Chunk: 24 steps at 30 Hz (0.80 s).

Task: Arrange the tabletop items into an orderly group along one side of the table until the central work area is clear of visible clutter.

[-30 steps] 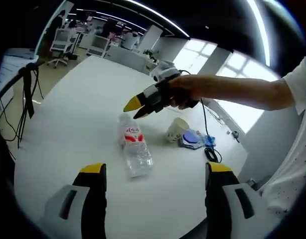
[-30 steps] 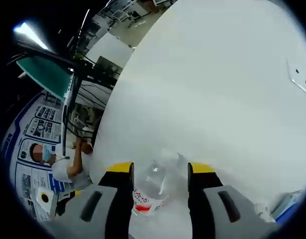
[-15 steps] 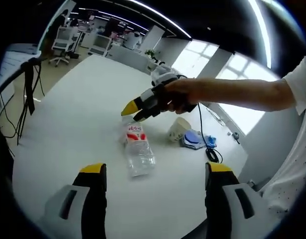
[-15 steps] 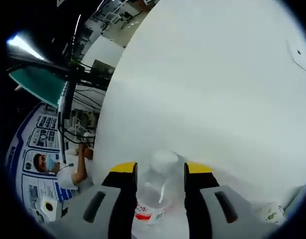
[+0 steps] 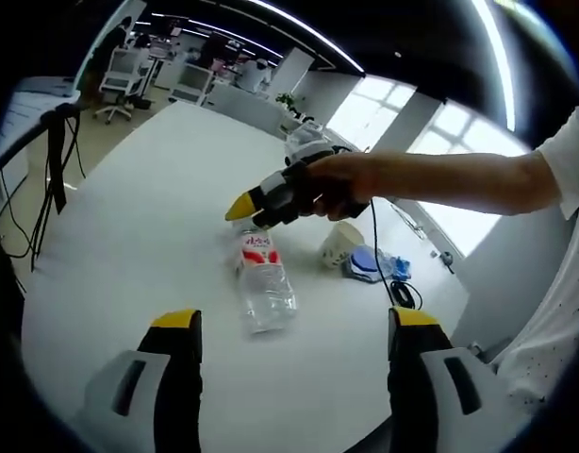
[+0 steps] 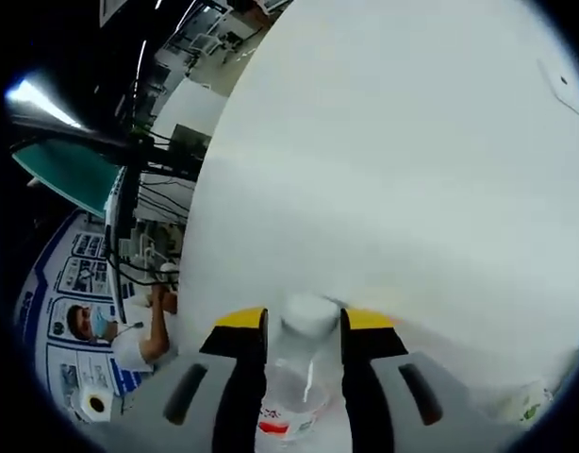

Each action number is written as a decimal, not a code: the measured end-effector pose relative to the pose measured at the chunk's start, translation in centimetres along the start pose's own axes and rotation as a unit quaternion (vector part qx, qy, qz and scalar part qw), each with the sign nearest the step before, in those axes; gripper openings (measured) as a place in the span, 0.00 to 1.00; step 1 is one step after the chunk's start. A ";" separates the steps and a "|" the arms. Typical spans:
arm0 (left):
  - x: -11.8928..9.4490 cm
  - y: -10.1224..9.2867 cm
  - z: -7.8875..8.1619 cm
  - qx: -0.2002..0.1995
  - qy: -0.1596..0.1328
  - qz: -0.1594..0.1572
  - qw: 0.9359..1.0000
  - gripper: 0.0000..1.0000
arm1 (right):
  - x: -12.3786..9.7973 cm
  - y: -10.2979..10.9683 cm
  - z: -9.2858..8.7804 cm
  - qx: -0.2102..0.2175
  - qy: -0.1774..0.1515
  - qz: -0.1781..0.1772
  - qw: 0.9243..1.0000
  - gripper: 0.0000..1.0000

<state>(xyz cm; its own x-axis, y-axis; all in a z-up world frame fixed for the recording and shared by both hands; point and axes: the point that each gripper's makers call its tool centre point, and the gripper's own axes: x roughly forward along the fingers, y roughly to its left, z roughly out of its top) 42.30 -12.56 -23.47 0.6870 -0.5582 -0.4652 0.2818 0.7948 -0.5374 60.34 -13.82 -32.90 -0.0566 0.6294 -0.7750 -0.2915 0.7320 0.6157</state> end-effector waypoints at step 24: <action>0.4 0.0 -0.1 0.007 0.005 -0.002 1.000 0.82 | -1.2 1.4 -0.7 -0.034 -0.019 -0.002 0.999 0.21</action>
<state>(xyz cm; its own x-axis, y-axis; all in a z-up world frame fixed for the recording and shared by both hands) 42.52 -12.86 -23.71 0.6789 -0.5642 -0.4698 0.2947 0.7955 -0.5295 59.35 -13.77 -31.23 -0.0194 0.6363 -0.7712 -0.3560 0.7164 0.6001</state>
